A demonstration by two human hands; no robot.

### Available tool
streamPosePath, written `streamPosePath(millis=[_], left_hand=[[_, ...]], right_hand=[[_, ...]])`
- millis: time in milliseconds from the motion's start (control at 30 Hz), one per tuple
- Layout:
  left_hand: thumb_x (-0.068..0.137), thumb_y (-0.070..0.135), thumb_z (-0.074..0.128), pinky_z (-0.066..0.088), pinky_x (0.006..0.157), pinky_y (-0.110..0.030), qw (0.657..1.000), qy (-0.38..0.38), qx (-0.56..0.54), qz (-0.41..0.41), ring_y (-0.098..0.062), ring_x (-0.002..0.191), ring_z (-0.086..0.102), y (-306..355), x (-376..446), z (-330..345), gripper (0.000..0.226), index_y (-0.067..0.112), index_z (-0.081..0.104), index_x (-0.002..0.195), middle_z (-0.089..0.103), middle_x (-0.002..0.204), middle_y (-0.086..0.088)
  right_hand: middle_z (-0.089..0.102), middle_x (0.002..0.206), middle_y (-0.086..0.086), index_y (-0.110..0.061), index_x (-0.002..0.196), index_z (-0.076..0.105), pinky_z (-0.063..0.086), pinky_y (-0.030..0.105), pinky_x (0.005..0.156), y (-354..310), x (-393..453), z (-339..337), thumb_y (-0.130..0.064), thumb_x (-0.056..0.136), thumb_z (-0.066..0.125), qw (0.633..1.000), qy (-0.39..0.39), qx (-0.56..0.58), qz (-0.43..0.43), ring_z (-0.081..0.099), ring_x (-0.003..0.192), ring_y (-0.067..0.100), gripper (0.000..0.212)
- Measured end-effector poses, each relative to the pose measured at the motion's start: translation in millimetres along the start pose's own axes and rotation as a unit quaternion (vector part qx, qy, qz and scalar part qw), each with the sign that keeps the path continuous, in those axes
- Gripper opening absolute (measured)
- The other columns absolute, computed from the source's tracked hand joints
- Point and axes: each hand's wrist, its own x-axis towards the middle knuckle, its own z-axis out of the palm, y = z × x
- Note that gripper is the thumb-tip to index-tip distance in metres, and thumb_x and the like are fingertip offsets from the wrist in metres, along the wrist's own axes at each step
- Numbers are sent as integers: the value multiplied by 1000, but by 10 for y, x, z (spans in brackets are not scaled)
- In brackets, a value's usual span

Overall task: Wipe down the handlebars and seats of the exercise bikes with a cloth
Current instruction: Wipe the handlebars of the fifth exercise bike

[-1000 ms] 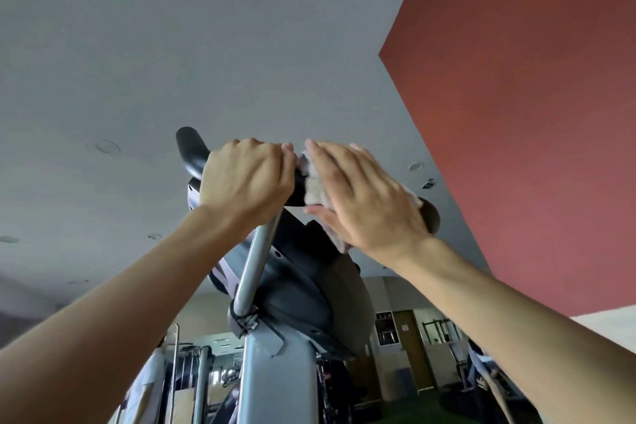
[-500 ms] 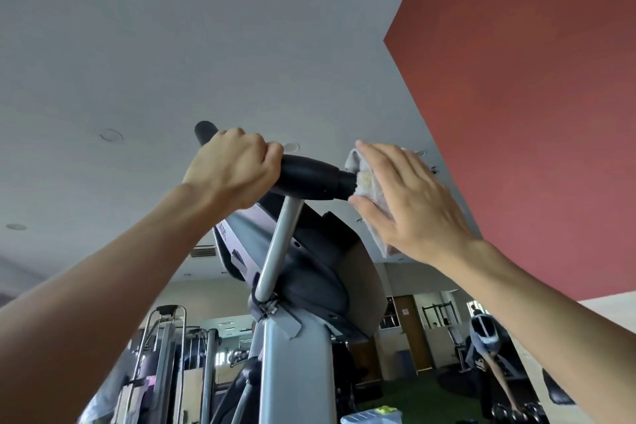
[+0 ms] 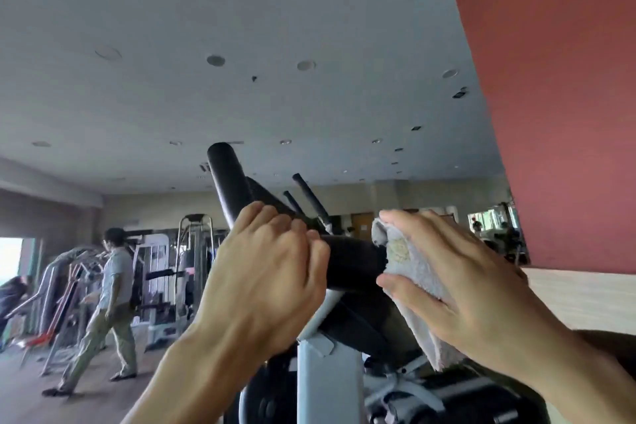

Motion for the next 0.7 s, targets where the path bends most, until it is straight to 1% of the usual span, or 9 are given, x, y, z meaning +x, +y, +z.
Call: streamPosePath(millis=[33,133,300,367,467,533,600,633,700], left_hand=[[97,27,32,45,87,-40,1000,-21,-9,2,-24,66,47,7,16,-37,34,25,39,64,52,64,2],[97,24,38,47,90,-43,996,-76,-36,3,-25,70,48,-43,83,-135,32,22,47,67,52,68,0],[93,18,43,39,112,-48,984,-165,-67,-4,-30,76,54,-100,197,-300,29,14,57,68,55,72,-4],[92,16,44,33,117,-47,978,-192,-82,-26,-30,78,57,-73,216,-351,28,11,62,72,58,75,-4],[92,14,44,30,120,-47,966,-232,-104,-54,-31,79,59,-63,253,-387,28,7,67,76,62,79,-6],[95,13,44,31,120,-48,958,-252,-123,-64,-31,81,59,-76,293,-406,29,5,68,80,63,82,-6],[98,14,41,31,120,-48,951,-260,-145,-80,-32,94,62,-103,319,-452,32,3,71,94,67,96,-7],[100,15,41,30,121,-49,951,-253,-150,-90,-34,107,63,-131,335,-475,34,1,72,105,69,108,-10],[101,16,42,29,121,-54,961,-228,-121,-98,-37,135,52,-253,394,-504,40,-2,70,122,63,136,-18]], right_hand=[[47,131,-28,-38,148,39,37,6,94,2,39,-44,-70,96,41,999,-30,12,8,47,120,-8,61],[43,139,-34,-44,150,34,42,22,101,43,235,-132,-73,96,40,990,-117,67,41,45,131,-5,63],[53,133,-27,-33,145,46,49,35,97,-24,485,-248,-56,97,51,960,-191,170,111,55,125,4,54],[53,137,-20,-25,146,48,47,39,100,-45,518,-319,-39,98,50,946,-210,212,123,55,128,13,50],[43,155,-9,-16,154,40,38,40,113,26,574,-391,-14,94,51,927,-251,260,99,44,143,20,60],[33,163,-10,-17,159,31,30,33,119,147,598,-396,-19,97,50,910,-294,280,84,34,150,16,64],[34,162,-13,-19,160,29,30,28,119,290,618,-370,-33,100,50,895,-317,304,81,37,148,9,65],[37,160,-14,-19,159,31,35,30,117,347,629,-349,-37,100,51,890,-323,313,80,41,145,8,64],[45,155,-12,-17,154,41,49,41,106,390,651,-248,-43,102,49,898,-316,303,57,48,140,9,59]])
